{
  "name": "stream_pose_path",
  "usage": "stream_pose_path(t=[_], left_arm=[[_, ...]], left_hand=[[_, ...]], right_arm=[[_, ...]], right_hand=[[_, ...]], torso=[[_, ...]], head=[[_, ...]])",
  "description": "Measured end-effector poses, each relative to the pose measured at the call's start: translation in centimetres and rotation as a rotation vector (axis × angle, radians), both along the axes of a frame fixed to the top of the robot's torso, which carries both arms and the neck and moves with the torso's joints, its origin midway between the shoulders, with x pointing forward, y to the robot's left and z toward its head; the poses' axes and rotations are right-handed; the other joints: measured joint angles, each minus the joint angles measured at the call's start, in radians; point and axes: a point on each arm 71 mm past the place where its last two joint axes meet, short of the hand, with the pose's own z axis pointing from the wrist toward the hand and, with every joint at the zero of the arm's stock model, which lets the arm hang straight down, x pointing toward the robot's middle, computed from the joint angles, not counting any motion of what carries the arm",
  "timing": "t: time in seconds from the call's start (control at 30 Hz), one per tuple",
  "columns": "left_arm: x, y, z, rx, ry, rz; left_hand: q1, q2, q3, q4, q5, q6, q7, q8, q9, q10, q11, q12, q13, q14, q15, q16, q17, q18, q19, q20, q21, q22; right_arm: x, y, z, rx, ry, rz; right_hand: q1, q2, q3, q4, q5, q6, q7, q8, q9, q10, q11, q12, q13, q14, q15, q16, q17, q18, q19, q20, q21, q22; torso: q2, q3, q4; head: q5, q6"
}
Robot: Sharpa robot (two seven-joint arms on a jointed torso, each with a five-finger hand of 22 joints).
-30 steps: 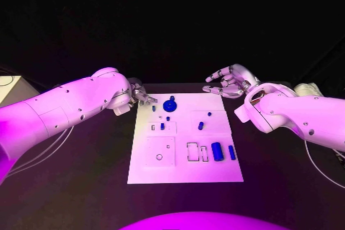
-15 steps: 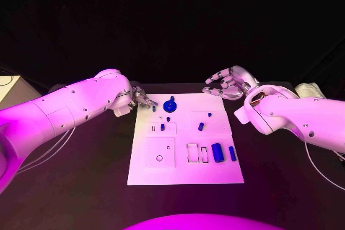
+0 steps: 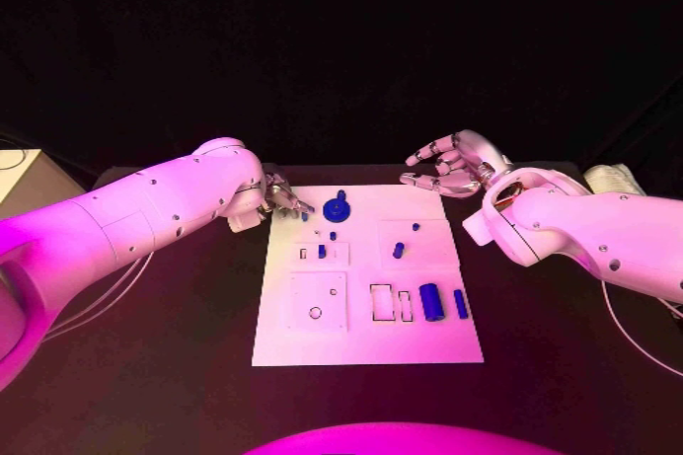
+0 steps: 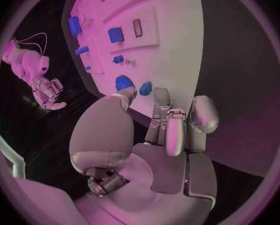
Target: Assemble the parts on the task board
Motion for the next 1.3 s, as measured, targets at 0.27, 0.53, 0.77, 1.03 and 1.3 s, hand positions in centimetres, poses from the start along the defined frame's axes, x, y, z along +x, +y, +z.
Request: stream_pose_path(t=[0.27,0.53,0.77,1.03,1.3], left_arm=[[0.0,-0.22,-0.03,-0.002,-0.001,-0.003],[0.04,-0.39,-0.01,-0.007,-0.008,0.0],[0.12,-0.32,0.03,-0.012,-0.015,0.007],[0.19,-0.21,0.02,-0.015,-0.016,0.014],[0.19,-0.31,0.01,-0.017,-0.014,0.013]], left_hand=[[0.033,0.033,0.011,-0.006,0.0,0.004,-0.004,0.0,-0.003,0.0,0.0,0.004,0.002,0.0,0.0,0.0,0.0,0.0,0.0,0.0,0.0,0.003],[0.041,0.033,0.017,-0.006,0.0,0.004,-0.004,0.0,-0.003,-0.004,-0.004,0.004,0.002,0.0,0.0,0.0,0.0,0.0,0.0,0.0,0.0,0.004],[0.045,0.037,0.017,-0.006,0.0,0.004,-0.004,0.0,-0.003,-0.004,-0.004,0.004,0.003,0.0,0.0,0.0,0.0,0.0,0.0,0.0,0.0,0.004],[0.045,0.037,0.02,-0.003,0.0,0.007,-0.007,0.0,-0.003,-0.004,-0.004,0.008,0.005,0.0,0.0,0.0,0.0,0.0,0.0,0.0,0.0,0.005],[0.056,0.044,0.023,-0.006,0.0,0.014,-0.007,0.0,-0.002,0.0,-0.007,0.013,0.01,0.0,0.0,0.0,0.0,0.0,0.0,0.0,0.0,0.008]], right_arm=[[0.01,0.05,0.0,0.0,0.0,0.001],[0.03,0.08,-0.01,0.0,0.0,0.001],[0.05,0.09,-0.01,-0.001,0.0,0.002],[0.06,0.11,-0.02,-0.002,0.001,0.002],[0.08,0.15,-0.03,-0.002,0.002,0.004]], right_hand=[[0.0,0.0,0.0,0.0,0.0,0.0,0.0,0.0,0.0,0.0,0.0,0.0,0.0,0.0,0.0,0.0,0.0,0.0,0.0,0.0,0.0,0.0],[0.0,0.0,0.0,0.0,0.0,0.0,0.0,0.0,0.0,0.0,0.0,0.0,0.0,0.0,0.0,0.0,0.0,0.0,0.0,0.0,0.0,0.0],[0.0,0.0,0.0,0.0,0.0,0.0,0.0,0.0,0.0,0.0,0.0,0.0,0.0,0.0,0.0,0.0,0.0,0.0,0.0,0.0,0.0,0.0],[0.0,0.0,0.0,0.0,0.0,0.0,0.0,0.0,0.0,0.0,0.0,0.0,0.0,0.0,0.0,0.0,0.0,0.0,0.0,0.0,0.0,0.0],[0.0,0.0,0.0,0.0,0.0,0.0,0.0,0.0,0.0,0.0,0.0,0.0,0.0,0.0,0.0,0.0,0.0,0.0,0.0,0.0,0.0,0.0]], torso=[[0.0,0.0,-0.0001],[0.0,0.0007,-0.0001],[0.0,0.0011,-0.0001],[0.0,0.001,0.0003],[0.0,0.0007,0.0005]], head=[[-0.001,0.001],[-0.002,0.001],[-0.002,0.0],[-0.003,0.0],[-0.004,0.0]])
